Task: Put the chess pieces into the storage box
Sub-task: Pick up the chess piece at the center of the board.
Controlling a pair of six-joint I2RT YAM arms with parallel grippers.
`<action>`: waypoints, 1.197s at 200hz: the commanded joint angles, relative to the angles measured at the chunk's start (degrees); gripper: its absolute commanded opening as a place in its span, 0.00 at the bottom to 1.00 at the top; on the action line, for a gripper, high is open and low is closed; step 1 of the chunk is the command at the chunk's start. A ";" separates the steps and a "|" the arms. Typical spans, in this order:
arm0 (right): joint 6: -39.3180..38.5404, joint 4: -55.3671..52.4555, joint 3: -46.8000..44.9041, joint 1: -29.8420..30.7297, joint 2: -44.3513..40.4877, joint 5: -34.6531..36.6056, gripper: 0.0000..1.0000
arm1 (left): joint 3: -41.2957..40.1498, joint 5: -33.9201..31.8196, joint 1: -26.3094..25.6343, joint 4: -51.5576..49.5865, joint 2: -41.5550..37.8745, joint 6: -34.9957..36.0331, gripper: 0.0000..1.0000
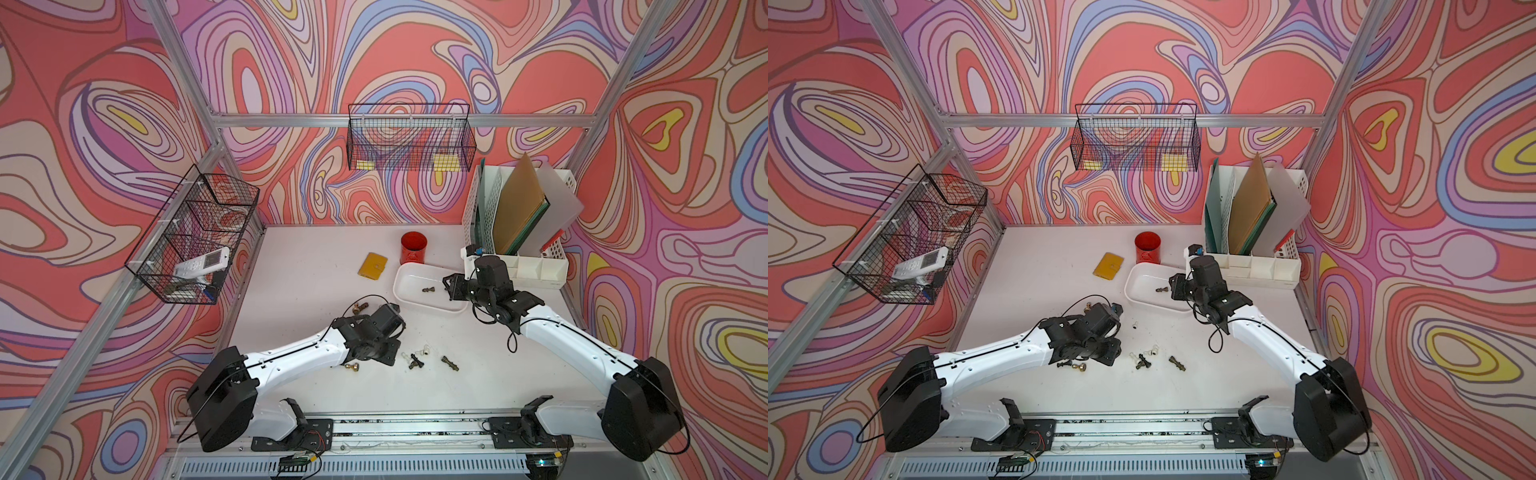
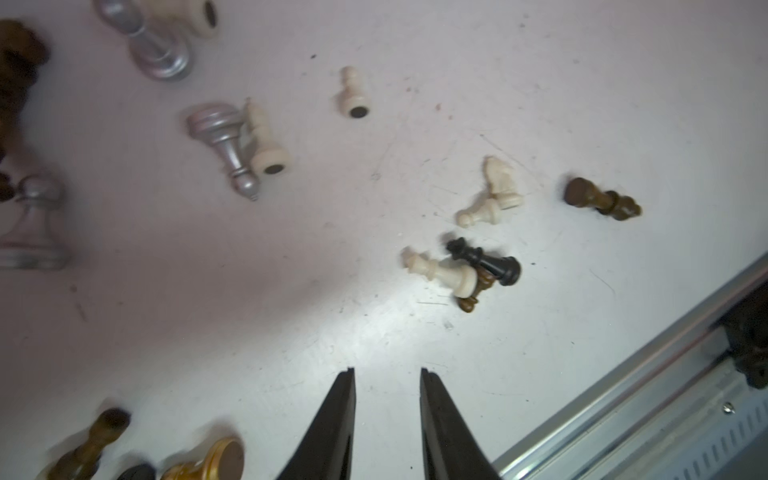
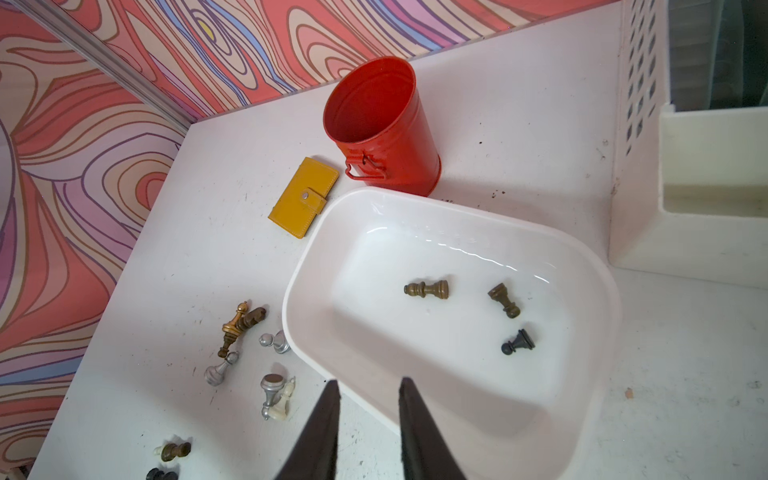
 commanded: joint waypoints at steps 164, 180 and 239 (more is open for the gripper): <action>0.73 -0.71 -1.34 0.29 -0.39 -0.76 0.28 | 9.79 -2.98 -3.87 -0.60 20.02 -1.16 0.35; 0.78 -0.61 -1.52 0.30 -0.38 -0.76 0.28 | 9.92 -3.47 -3.92 -1.10 20.55 -1.27 0.35; 0.67 -0.87 -1.00 0.34 -0.19 -0.85 0.28 | 11.33 -5.14 -3.96 -3.76 22.40 -2.52 0.35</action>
